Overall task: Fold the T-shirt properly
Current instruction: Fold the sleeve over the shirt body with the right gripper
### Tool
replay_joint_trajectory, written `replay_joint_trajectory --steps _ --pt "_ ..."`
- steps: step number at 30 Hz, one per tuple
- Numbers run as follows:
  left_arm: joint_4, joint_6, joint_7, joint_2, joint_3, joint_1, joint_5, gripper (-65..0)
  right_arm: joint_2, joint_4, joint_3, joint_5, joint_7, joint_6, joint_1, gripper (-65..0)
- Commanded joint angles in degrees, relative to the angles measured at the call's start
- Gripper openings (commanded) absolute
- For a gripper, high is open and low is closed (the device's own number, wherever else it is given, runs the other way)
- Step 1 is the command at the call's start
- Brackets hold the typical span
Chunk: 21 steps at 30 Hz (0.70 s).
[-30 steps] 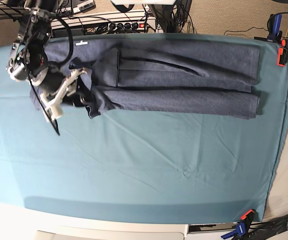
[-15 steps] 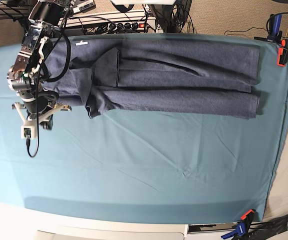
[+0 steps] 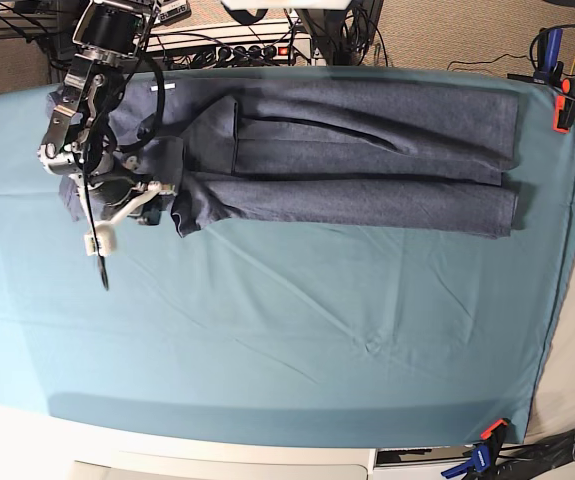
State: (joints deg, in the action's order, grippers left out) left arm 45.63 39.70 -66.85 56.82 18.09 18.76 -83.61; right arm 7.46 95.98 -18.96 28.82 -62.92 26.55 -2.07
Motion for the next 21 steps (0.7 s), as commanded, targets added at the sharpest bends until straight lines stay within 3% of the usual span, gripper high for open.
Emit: replay_joint_trajectory --steps 1,12,21 --pt "0.6 0.3 0.8 2.1 0.5 1.1 -1.4 -40.7 0.6 0.9 -0.1 1.7 0.0 0.9 0.8 -65.0" --pt "0.6 0.3 0.8 2.1 0.5 1.1 -1.4 -40.7 0.7 0.9 -0.1 21.0 -11.9 12.4 -1.1 -65.0" --pt "0.6 0.3 0.8 2.1 0.5 1.1 -1.4 -40.7 0.7 0.9 -0.1 30.5 -16.9 13.5 -3.9 -65.0"
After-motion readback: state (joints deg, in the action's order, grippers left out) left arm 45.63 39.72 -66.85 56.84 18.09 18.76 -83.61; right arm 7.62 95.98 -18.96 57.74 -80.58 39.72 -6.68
